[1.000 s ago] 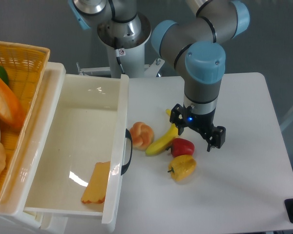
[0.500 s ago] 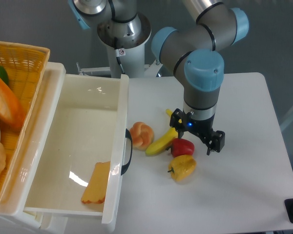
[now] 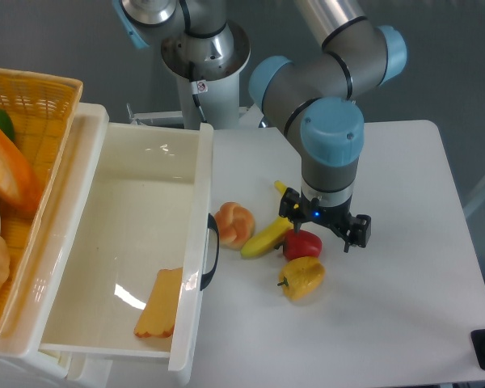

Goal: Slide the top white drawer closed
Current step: 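Move the gripper down toward the open drawer's front panel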

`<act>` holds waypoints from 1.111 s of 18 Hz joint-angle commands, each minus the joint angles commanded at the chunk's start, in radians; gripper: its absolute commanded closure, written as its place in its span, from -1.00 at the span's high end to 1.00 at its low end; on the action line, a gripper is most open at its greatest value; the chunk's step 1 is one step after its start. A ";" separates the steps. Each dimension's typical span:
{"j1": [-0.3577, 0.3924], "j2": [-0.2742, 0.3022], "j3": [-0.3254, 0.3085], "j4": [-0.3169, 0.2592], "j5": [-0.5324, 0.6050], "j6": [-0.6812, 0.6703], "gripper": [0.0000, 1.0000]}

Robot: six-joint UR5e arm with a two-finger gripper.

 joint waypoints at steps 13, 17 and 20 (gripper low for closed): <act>-0.037 -0.034 -0.002 -0.002 -0.109 -0.126 1.00; -0.054 -0.051 0.006 -0.002 -0.109 -0.176 1.00; -0.069 -0.057 0.012 0.000 -0.113 -0.222 1.00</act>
